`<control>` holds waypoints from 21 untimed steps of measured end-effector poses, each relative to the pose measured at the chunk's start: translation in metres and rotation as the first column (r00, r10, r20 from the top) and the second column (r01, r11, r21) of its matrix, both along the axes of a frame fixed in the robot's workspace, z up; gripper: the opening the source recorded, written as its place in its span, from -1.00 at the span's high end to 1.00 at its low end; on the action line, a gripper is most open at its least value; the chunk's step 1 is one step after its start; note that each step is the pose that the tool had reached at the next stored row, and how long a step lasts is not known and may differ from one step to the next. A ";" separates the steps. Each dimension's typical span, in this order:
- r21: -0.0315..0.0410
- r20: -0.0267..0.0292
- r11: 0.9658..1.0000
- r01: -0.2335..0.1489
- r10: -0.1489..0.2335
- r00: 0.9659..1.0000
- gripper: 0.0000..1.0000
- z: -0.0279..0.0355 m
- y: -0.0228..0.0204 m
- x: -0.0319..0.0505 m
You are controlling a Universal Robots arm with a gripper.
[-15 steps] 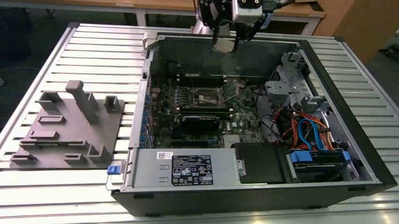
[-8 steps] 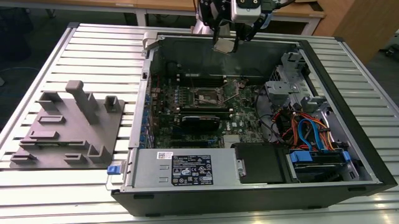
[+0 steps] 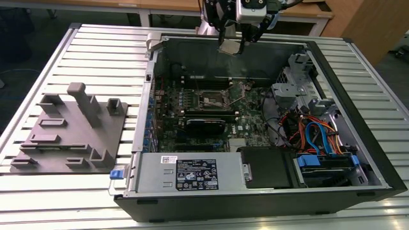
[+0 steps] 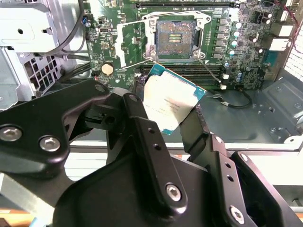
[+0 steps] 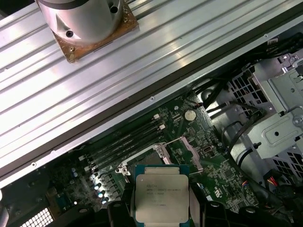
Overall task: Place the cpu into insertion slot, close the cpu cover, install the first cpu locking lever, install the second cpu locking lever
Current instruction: 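Place the cpu into insertion slot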
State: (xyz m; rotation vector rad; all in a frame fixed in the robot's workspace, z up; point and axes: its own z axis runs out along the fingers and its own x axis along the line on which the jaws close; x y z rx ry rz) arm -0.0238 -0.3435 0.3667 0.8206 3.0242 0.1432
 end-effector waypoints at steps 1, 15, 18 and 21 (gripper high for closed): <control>0.000 0.000 1.000 0.000 0.000 1.000 -0.08 0.0000 0.0000 0.0000; 0.000 0.000 1.000 0.017 -0.017 1.000 -0.08 0.0000 0.0000 0.0000; 0.000 0.000 1.000 0.023 -0.023 1.000 -0.08 0.0000 0.0000 0.0000; 0.000 0.000 1.000 0.025 -0.025 1.000 -0.08 0.0000 0.0000 0.0000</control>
